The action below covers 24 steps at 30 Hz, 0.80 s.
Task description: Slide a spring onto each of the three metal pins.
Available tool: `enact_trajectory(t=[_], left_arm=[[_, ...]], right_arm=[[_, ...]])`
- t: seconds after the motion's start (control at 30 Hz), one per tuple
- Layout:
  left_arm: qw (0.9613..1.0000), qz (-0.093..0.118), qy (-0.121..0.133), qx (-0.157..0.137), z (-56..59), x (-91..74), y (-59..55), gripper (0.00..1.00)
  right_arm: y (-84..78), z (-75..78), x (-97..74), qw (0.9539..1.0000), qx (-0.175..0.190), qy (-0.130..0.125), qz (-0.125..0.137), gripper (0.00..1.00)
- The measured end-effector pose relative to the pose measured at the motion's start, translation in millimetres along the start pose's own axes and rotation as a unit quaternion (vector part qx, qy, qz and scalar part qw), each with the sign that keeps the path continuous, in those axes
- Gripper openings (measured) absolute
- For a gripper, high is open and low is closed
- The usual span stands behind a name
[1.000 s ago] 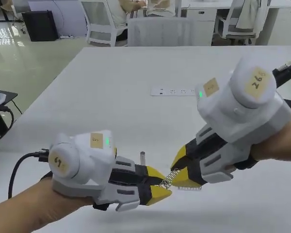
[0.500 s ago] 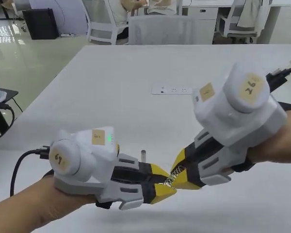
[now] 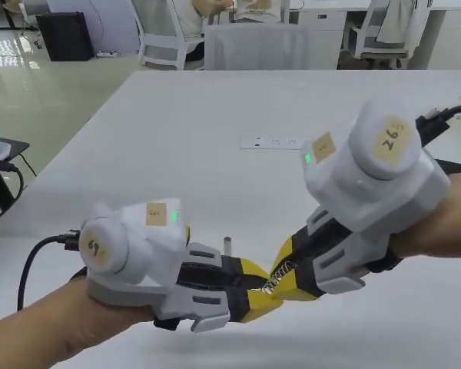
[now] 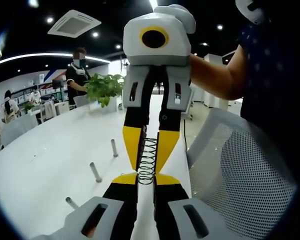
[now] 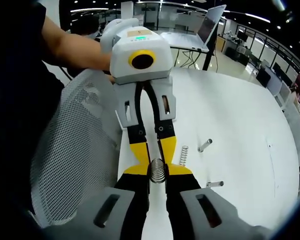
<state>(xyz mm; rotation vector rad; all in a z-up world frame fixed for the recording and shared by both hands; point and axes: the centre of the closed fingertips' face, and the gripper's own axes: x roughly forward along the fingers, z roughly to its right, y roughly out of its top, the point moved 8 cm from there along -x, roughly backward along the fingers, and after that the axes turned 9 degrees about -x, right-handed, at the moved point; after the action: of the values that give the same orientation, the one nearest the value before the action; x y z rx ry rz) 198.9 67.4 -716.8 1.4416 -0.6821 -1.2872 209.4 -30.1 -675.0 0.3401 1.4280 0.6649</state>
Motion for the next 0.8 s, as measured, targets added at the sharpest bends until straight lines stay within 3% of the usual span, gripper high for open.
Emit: enact_trajectory(t=[0.13, 0.43, 0.8], left_arm=[[1.0, -0.004, 0.002, -0.007, -1.5, -0.9, -1.4, 0.05], [0.9992, -0.006, 0.021, -0.035, -9.5, -7.7, -7.0, 0.22], [0.9976, -0.005, 0.045, -0.052, -20.3, -27.4, -8.2, 0.34]], right_arm=[[-0.9, 0.9, -1.0, 1.0, 0.0, -0.001, -0.002, 0.09], [-9.6, 3.5, -8.0, 0.9999, 0.009, -0.01, -0.011, 0.09], [-23.8, 4.6, -18.4, 0.9993, 0.02, -0.018, -0.025, 0.09]])
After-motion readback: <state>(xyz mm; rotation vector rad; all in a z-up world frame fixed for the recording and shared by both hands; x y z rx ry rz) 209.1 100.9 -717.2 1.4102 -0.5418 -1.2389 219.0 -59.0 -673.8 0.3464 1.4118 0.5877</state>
